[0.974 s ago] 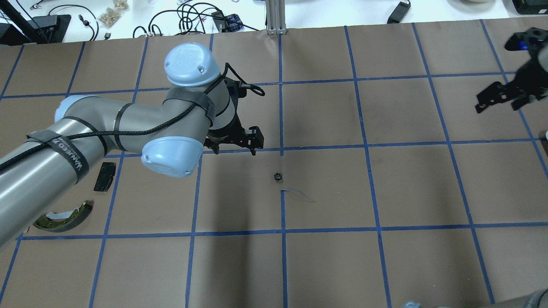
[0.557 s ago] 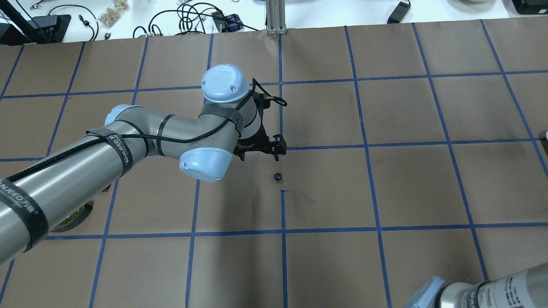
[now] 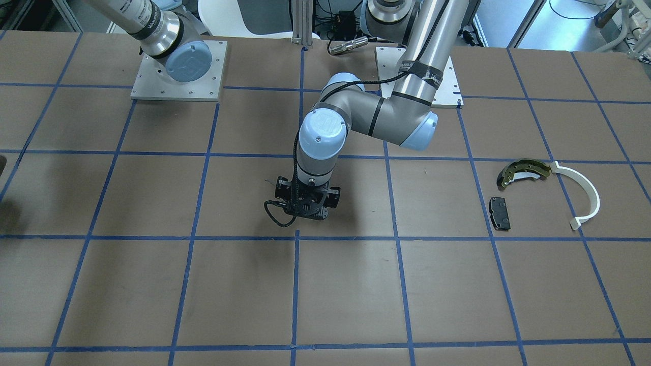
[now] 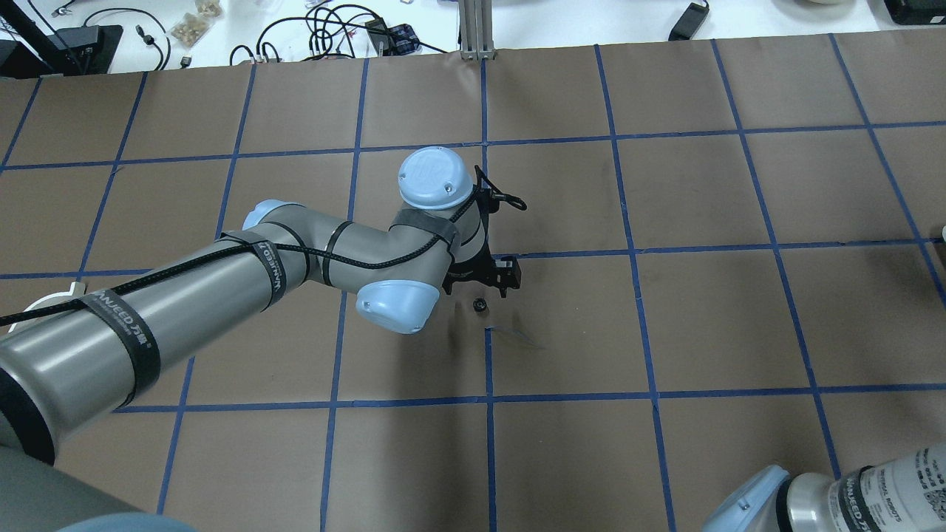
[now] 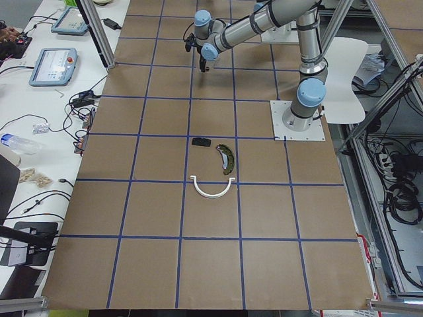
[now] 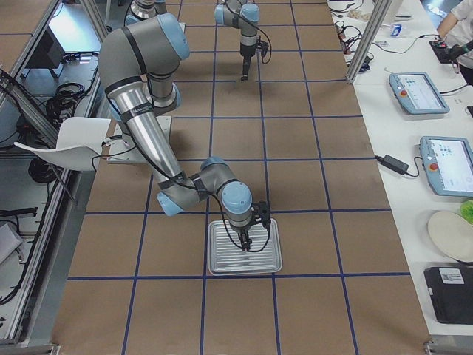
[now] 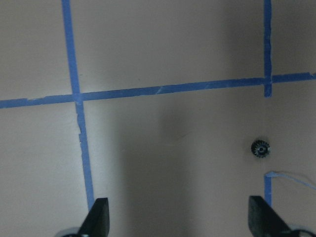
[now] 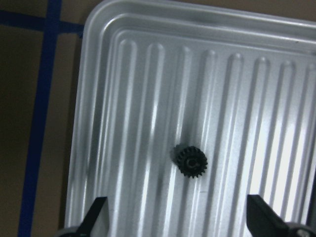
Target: Place bearing gear from tray to pile
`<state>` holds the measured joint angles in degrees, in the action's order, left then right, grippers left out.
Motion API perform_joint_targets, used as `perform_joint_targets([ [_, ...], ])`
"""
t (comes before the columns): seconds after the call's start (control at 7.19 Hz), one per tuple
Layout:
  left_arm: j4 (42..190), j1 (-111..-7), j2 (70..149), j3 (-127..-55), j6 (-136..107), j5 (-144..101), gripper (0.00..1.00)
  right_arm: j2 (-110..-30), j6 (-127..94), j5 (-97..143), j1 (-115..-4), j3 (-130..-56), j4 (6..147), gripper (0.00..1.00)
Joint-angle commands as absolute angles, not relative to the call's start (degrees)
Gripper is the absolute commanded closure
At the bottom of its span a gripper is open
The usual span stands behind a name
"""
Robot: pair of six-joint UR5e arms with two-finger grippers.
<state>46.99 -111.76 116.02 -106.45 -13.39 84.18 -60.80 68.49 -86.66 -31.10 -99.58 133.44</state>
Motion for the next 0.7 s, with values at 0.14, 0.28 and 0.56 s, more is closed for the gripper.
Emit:
perform_joint_targets([
  [0.14, 47.81, -112.15, 116.45, -106.79, -12.92, 84.29, 0.33, -58.45, 62.53, -86.75, -31.02, -97.38, 134.12, 0.04],
  [0.28, 47.9, -112.15, 116.63, -106.79, -12.92, 84.29, 0.33, -58.36, 61.62, -86.57, -31.37, -97.56, 134.03, 0.04],
  [0.56, 48.86, -112.15, 116.72, -106.7, -12.83, 84.29, 0.49, -57.48, 60.29, -86.48, -31.64, -97.47, 134.03, 0.06],
])
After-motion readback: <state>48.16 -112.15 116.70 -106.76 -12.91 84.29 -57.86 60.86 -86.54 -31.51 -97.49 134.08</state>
